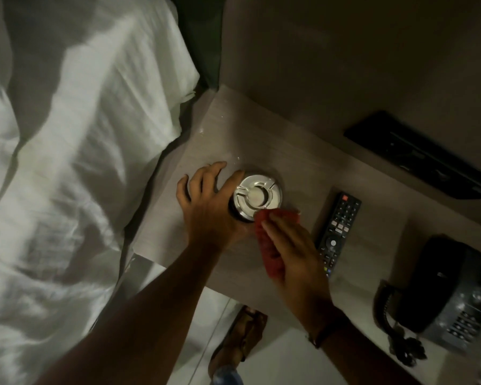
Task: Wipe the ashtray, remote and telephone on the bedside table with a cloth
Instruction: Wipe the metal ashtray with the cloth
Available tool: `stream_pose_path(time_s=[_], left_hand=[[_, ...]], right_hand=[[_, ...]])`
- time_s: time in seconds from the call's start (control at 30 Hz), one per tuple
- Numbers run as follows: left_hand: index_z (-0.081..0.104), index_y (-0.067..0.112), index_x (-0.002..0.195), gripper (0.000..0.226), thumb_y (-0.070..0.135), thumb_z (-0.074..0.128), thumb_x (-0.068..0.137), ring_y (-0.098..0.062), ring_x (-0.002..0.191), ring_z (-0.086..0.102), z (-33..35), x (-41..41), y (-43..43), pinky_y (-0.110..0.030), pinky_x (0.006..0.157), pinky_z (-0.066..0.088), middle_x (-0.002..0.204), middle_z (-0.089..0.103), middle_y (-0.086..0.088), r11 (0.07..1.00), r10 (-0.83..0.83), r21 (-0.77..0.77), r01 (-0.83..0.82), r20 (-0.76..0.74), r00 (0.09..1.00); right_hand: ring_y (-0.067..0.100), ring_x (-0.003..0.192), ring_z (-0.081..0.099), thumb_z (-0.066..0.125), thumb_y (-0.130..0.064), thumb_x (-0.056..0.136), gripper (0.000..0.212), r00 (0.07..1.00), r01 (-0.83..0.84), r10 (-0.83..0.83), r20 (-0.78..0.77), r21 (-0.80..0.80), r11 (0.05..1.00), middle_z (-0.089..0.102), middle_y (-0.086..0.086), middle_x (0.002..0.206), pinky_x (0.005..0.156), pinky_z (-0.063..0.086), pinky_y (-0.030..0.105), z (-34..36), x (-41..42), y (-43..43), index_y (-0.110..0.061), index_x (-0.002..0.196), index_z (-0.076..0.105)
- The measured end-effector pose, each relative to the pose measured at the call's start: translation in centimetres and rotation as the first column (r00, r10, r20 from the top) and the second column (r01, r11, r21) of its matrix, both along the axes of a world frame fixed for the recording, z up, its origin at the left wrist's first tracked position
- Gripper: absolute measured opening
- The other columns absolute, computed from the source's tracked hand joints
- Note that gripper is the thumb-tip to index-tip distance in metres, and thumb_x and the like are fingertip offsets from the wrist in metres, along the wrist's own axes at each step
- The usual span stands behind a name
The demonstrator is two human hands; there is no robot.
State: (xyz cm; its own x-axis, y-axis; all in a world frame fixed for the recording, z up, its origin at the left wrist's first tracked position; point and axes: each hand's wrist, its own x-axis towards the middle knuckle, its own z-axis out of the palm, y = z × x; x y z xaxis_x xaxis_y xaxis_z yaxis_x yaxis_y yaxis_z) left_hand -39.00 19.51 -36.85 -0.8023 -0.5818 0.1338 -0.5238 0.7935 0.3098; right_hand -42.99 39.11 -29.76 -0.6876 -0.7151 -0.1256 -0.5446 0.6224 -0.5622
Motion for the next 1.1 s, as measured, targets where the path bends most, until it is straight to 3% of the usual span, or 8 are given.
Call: stream_pose_path(time_s=[0.27,0.4,0.5,0.57,0.7,0.83,0.93,1.1], left_hand=[[0.058,0.039,0.150,0.075,0.082,0.048,0.089,-0.033,0.149,0.040,-0.6,0.0,0.0,-0.064,0.122,0.027,0.161,0.049,-0.004,1.000,0.010,-0.027,-0.009,0.037,0.999],[0.060,0.038,0.148,0.075,0.080,0.055,0.086,-0.034,0.147,0.044,-0.1,-0.1,0.0,-0.063,0.122,0.028,0.159,0.051,-0.005,1.000,0.010,-0.006,-0.010,0.005,1.000],[0.060,0.039,0.148,0.100,0.096,0.061,0.066,-0.034,0.148,0.045,0.3,-0.2,0.0,-0.061,0.121,0.026,0.161,0.050,-0.004,1.000,-0.015,0.011,0.014,0.053,0.998],[0.061,0.036,0.148,0.109,0.105,0.056,0.062,-0.035,0.145,0.047,0.6,-0.1,0.0,-0.060,0.120,0.028,0.160,0.051,-0.006,1.000,-0.020,0.004,0.020,0.042,0.999],[0.054,0.030,0.157,0.131,0.113,0.049,0.056,-0.037,0.145,0.047,1.1,0.1,-0.2,-0.061,0.119,0.031,0.160,0.051,-0.010,0.998,-0.062,0.023,0.060,0.075,0.995],[0.032,0.014,0.167,0.159,0.115,0.049,0.046,-0.042,0.146,0.046,2.5,0.4,-0.2,-0.064,0.122,0.030,0.163,0.047,-0.018,0.990,-0.051,0.139,0.035,0.115,0.992],[0.028,0.006,0.167,0.155,0.105,0.057,0.051,-0.049,0.147,0.041,4.1,0.8,0.4,-0.070,0.120,0.031,0.167,0.037,-0.027,0.955,0.074,0.286,-0.079,0.028,0.997],[0.046,0.025,0.156,0.110,0.091,0.065,0.069,-0.033,0.131,0.049,7.4,3.5,8.6,-0.054,0.107,0.037,0.145,0.053,-0.006,0.946,-0.117,0.304,0.116,-0.017,0.993]], right_hand=[[0.038,0.138,0.058,0.081,-0.006,0.079,0.063,0.946,-0.255,0.256,-0.201,0.030,0.966,0.066,0.011,0.145,0.115,0.047,0.050,0.9,-3.0,-5.9,-0.010,0.141,0.065],[0.032,0.143,0.052,0.051,-0.013,0.092,0.049,0.877,-0.435,0.443,-0.186,0.083,0.896,0.063,0.007,0.149,0.118,0.045,0.047,1.2,-4.1,-3.0,-0.013,0.139,0.067],[0.025,0.146,0.050,0.068,-0.007,0.092,0.050,0.957,-0.291,0.292,-0.010,0.020,0.956,0.061,0.003,0.150,0.119,0.044,0.045,1.9,-4.7,-0.4,-0.016,0.141,0.064],[0.015,0.138,0.058,0.068,-0.005,0.097,0.042,0.958,0.082,-0.019,0.287,-0.209,0.974,0.067,-0.004,0.143,0.114,0.050,0.037,2.8,-4.3,0.9,-0.019,0.136,0.067],[0.008,0.101,0.077,0.072,-0.019,0.093,0.035,0.417,0.851,-0.485,0.769,-0.142,0.506,0.079,-0.014,0.117,0.076,0.066,0.032,6.1,-1.2,4.6,-0.048,0.111,0.076],[0.022,0.095,0.080,0.079,-0.023,0.076,0.039,-0.010,0.991,-0.567,0.824,0.083,0.104,0.082,-0.002,0.113,0.077,0.062,0.048,7.6,2.8,9.5,-0.042,0.110,0.077],[0.038,0.117,0.072,0.075,-0.013,0.079,0.054,-0.129,0.992,-0.502,0.855,0.118,-0.054,0.077,0.009,0.127,0.095,0.057,0.057,8.9,3.7,11.6,-0.022,0.132,0.069],[0.027,0.104,0.079,0.074,-0.019,0.080,0.042,-0.095,0.995,-0.495,0.864,0.079,-0.053,0.081,0.001,0.118,0.073,0.066,0.039,10.2,3.0,14.5,-0.031,0.120,0.072]])
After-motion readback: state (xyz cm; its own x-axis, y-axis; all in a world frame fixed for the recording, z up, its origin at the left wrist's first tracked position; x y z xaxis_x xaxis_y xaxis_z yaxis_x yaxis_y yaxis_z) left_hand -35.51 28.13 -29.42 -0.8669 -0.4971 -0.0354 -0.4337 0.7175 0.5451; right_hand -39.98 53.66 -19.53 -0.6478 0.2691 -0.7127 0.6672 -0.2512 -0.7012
